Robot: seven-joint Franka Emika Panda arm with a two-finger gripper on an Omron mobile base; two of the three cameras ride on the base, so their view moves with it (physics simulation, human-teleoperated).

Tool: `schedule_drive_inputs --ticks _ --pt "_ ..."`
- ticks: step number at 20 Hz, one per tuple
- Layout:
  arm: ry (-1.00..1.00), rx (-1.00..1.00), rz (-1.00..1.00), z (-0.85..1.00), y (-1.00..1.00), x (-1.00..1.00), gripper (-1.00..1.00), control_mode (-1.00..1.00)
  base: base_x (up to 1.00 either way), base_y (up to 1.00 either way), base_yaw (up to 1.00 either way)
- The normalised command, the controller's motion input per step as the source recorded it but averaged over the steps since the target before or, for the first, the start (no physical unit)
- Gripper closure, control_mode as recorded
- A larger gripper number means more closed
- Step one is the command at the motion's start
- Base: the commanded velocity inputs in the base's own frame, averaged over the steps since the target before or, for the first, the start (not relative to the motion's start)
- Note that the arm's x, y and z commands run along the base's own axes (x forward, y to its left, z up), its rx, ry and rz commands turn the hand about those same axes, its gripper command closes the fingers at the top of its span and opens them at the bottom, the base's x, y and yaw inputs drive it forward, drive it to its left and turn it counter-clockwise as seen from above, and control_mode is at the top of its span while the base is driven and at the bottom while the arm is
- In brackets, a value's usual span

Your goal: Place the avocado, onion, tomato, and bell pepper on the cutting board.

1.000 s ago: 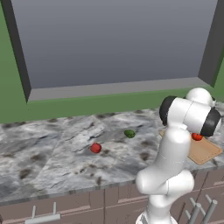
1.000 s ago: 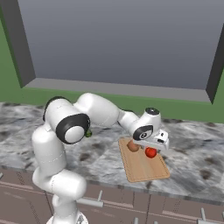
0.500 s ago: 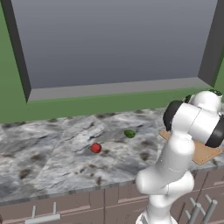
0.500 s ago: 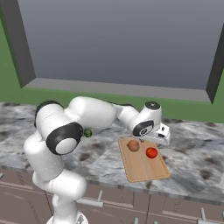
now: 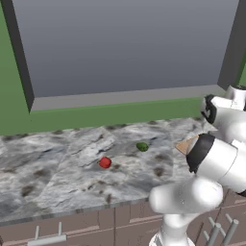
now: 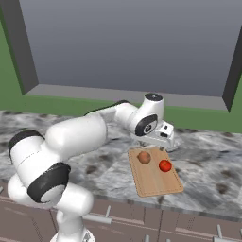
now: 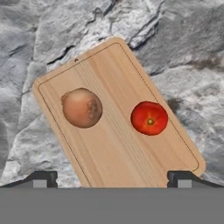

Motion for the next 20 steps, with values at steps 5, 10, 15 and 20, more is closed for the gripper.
schedule_drive_inputs --ticks 5,10,15,20 --pt "0.0 0.0 0.0 0.59 0.76 -0.51 -1.0 -1.0 0.0 0.0 0.0" --pt "-0.16 -0.02 0.0 0.1 0.83 -0.87 -1.0 -1.0 0.0 0.0 0.0" --pt "-0.15 0.0 0.03 0.09 0.85 -0.8 -1.0 -1.0 0.0 0.0 0.0" --pt "-0.07 -0.02 0.12 0.33 1.0 -0.41 -1.0 -1.0 0.0 0.0 0.0"
